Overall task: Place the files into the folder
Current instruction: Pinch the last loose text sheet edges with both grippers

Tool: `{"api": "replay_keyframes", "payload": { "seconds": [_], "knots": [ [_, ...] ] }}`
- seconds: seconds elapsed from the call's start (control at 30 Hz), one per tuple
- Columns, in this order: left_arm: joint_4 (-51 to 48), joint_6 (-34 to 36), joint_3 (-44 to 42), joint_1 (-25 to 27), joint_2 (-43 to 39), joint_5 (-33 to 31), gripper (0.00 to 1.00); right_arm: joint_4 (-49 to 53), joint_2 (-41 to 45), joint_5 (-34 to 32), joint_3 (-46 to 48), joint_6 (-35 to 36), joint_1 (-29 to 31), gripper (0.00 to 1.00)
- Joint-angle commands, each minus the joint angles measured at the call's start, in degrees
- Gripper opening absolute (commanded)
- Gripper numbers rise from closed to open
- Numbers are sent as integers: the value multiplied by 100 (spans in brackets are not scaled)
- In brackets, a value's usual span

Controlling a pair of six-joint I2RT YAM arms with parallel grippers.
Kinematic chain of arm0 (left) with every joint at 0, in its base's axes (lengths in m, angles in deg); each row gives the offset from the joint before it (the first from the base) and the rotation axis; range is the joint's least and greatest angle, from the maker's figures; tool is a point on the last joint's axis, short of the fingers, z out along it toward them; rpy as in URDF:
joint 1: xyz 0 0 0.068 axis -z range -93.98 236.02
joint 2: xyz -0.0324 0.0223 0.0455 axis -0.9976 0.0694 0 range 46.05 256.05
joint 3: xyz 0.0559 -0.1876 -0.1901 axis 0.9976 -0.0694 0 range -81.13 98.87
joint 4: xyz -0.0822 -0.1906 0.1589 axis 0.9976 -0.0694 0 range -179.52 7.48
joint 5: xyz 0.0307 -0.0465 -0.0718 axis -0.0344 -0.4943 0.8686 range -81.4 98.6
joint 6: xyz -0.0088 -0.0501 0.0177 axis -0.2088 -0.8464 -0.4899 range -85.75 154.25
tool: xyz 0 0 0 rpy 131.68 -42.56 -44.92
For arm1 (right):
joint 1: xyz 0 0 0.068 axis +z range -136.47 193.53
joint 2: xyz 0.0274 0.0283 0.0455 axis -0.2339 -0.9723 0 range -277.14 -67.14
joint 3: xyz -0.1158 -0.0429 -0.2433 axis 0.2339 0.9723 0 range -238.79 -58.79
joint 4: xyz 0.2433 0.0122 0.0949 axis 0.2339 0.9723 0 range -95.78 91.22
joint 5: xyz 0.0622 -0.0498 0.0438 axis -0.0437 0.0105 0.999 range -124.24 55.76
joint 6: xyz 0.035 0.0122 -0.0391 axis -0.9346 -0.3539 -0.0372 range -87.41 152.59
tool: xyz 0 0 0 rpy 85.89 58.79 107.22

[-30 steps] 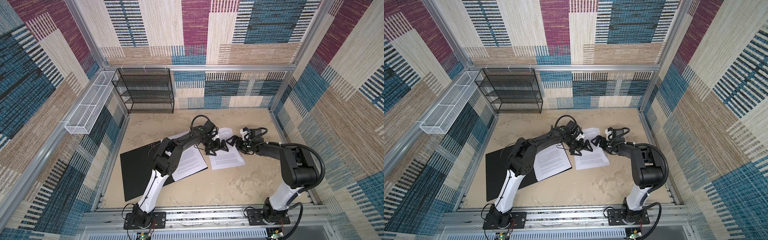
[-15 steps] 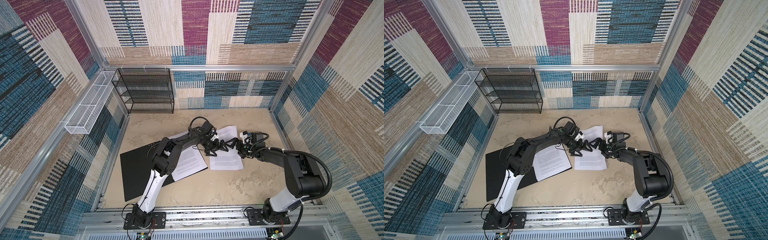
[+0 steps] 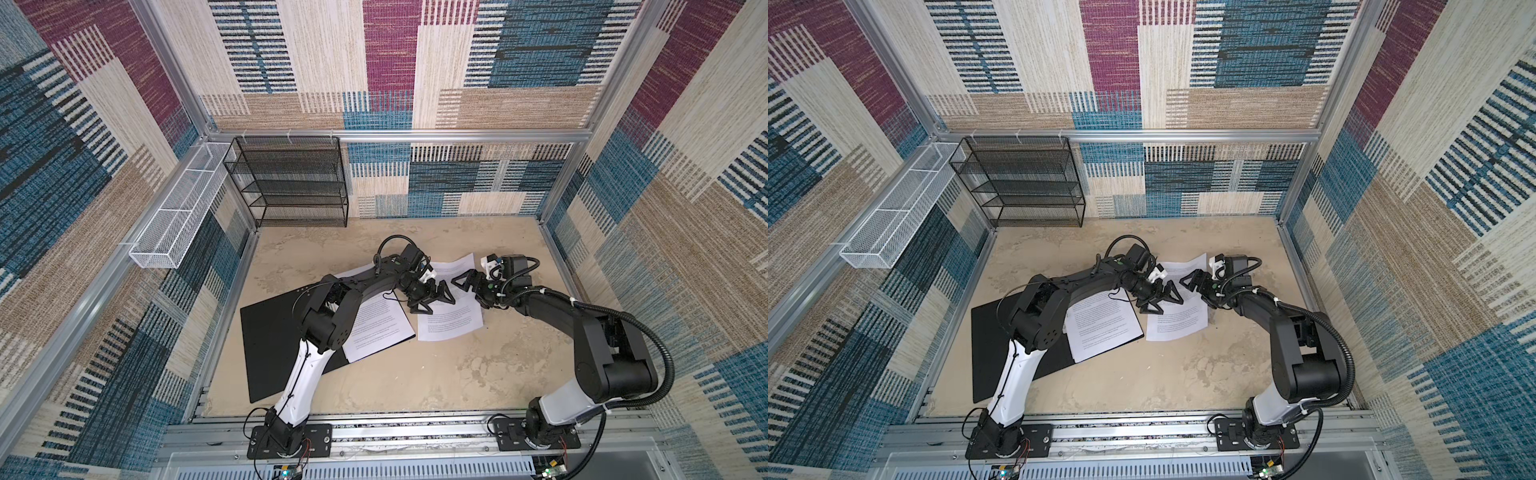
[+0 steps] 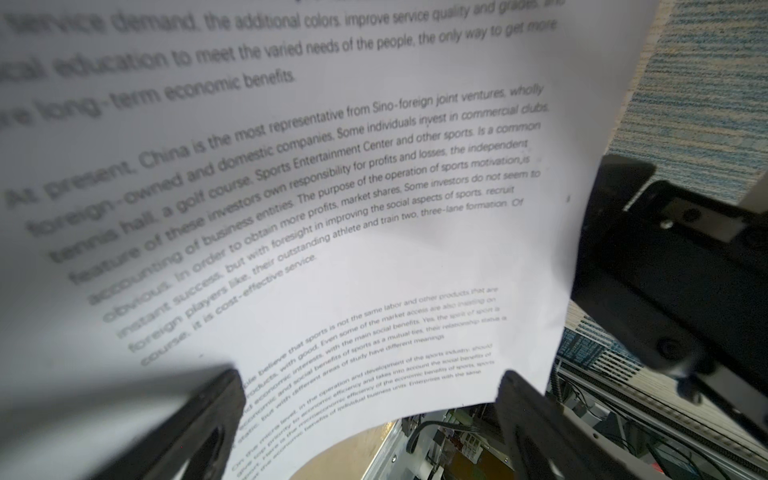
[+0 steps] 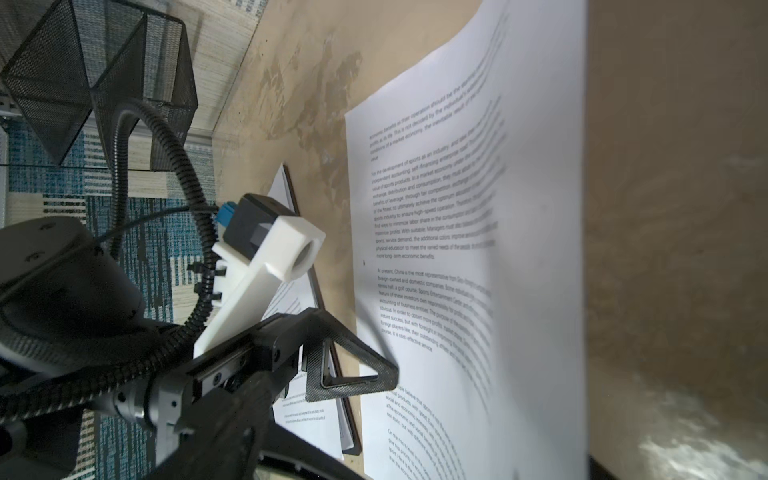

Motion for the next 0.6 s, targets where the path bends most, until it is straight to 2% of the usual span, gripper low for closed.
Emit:
{"api": "replay_keyframes", "payload": {
  "seconds": [0.0,0.1,0.27,0.3,0.4,0.47,0.53,0.57],
  "knots": [
    [-1246,-65,-97,-31,204,-1557,99,224,-63,-315,-61,45,4,76],
    [-1257,-67,-80,-40,208,-1566,99,310,-48,-496,-35,45,10,69],
    [-1277,-53,-78,-51,207,-1566,99,364,38,-730,21,6,8,51],
    [-1266,-54,-83,-50,208,-1565,99,371,59,-789,24,1,4,46],
    [-1260,-40,-5,-54,196,-1422,99,429,61,-968,-9,27,5,24],
    [-1180,61,136,-45,137,-1011,99,439,43,-1008,-31,52,13,10],
    [-1082,220,306,1,0,-642,99,464,41,-1012,-78,124,22,0],
    [-1046,266,393,13,-91,-456,99,504,47,-1059,-118,171,35,0]
  ]
}}
